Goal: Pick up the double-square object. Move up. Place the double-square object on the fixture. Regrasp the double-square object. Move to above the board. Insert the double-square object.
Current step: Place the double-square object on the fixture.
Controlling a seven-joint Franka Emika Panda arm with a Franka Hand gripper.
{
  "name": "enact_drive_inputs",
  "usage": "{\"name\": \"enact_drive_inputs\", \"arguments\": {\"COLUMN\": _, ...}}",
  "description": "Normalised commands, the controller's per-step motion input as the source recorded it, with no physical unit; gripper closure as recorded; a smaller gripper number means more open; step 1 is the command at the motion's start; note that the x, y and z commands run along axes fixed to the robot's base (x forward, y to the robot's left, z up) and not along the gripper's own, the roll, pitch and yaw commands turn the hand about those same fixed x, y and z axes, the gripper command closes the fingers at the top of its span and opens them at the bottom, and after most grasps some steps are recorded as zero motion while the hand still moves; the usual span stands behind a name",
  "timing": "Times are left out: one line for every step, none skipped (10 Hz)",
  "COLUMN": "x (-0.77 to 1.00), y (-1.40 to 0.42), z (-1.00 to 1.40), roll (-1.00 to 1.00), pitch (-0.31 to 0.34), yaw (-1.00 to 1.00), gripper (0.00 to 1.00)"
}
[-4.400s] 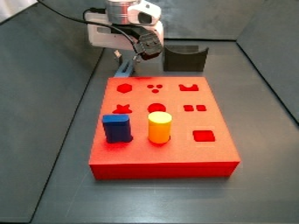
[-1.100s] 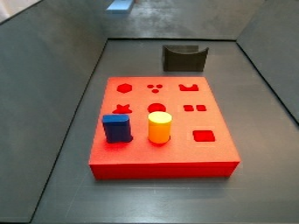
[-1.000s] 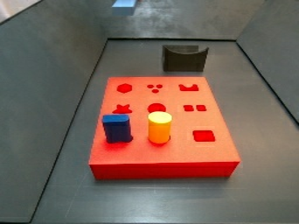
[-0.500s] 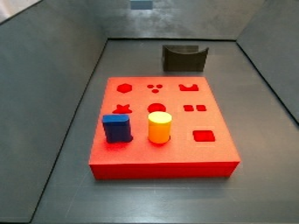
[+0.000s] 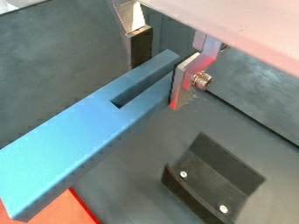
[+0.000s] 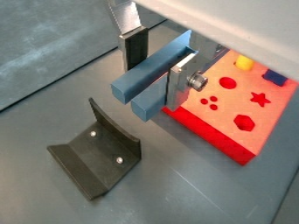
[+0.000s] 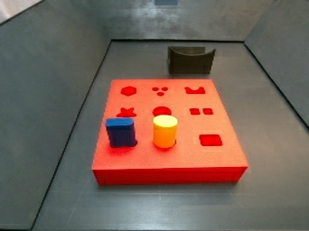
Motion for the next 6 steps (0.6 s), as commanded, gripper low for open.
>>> {"name": "enact_drive_inputs", "arguments": {"x": 1.00, "y": 0.87, "z": -0.44, "roll": -1.00, "pitch": 0.106, "yaw": 0.10, "gripper": 1.00}}
{"name": "enact_drive_inputs", "arguments": {"x": 1.00, "y": 0.90, "z": -0.46, "roll": -1.00, "pitch": 0.101, "yaw": 0.09, "gripper": 1.00}}
{"name": "enact_drive_inputs", "arguments": {"x": 1.00, "y": 0.84, "z": -0.39, "roll": -1.00, "pitch": 0.091, "yaw": 0.07, "gripper": 1.00}}
{"name": "enact_drive_inputs", "arguments": {"x": 1.00, "y": 0.71, "z": -0.25, "roll": -1.00, "pitch": 0.091, "yaw": 0.05, "gripper": 1.00}}
{"name": "enact_drive_inputs", "arguments": {"x": 1.00, "y": 0.59, "z": -0.15, "roll": -1.00, "pitch": 0.111, "yaw": 0.03, "gripper": 1.00}}
{"name": "enact_drive_inputs", "arguments": {"x": 0.90, "y": 0.36, "z": -0.05, "roll": -1.00, "pitch": 0.158, "yaw": 0.00, "gripper": 1.00}}
